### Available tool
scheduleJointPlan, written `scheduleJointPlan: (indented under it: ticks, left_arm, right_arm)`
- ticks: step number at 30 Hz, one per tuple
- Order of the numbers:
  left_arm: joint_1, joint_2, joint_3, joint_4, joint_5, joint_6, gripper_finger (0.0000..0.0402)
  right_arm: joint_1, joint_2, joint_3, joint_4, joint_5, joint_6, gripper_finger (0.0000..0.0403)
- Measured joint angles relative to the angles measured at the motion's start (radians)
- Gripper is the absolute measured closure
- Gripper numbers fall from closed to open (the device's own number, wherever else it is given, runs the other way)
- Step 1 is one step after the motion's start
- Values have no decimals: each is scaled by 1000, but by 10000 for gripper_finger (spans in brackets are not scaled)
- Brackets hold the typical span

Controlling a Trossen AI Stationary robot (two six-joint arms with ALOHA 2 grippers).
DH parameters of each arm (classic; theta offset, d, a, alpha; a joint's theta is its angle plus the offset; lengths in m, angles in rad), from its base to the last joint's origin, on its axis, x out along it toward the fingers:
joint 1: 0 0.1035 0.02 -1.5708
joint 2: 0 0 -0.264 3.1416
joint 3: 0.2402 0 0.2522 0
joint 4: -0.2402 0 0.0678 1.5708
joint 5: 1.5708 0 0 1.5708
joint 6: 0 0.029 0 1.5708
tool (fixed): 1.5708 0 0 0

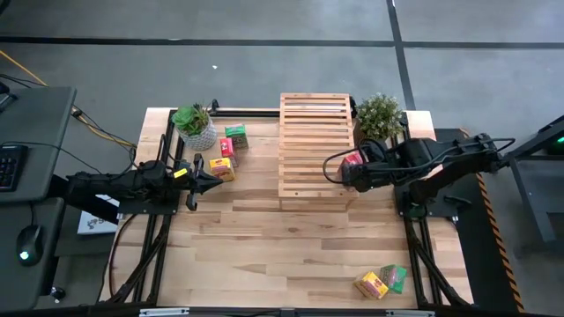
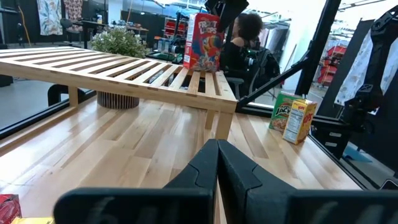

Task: Stack cereal on shelf
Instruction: Put the bottom red cereal box on the shelf

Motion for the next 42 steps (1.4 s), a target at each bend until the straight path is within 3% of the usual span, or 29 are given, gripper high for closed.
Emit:
scheduleJointPlan:
  ticks: [10, 39, 42]
  left_arm:
    - [0, 0, 0, 0, 0, 0, 401]
    - [0, 0, 0, 0, 0, 0, 401]
    - [0, 0, 0, 0, 0, 0, 401]
  right_arm:
    - [0, 0, 0, 58, -43, -182, 146]
    - [0, 0, 0, 155, -145, -360, 146]
    - [0, -4, 0, 161, -198, -411, 146]
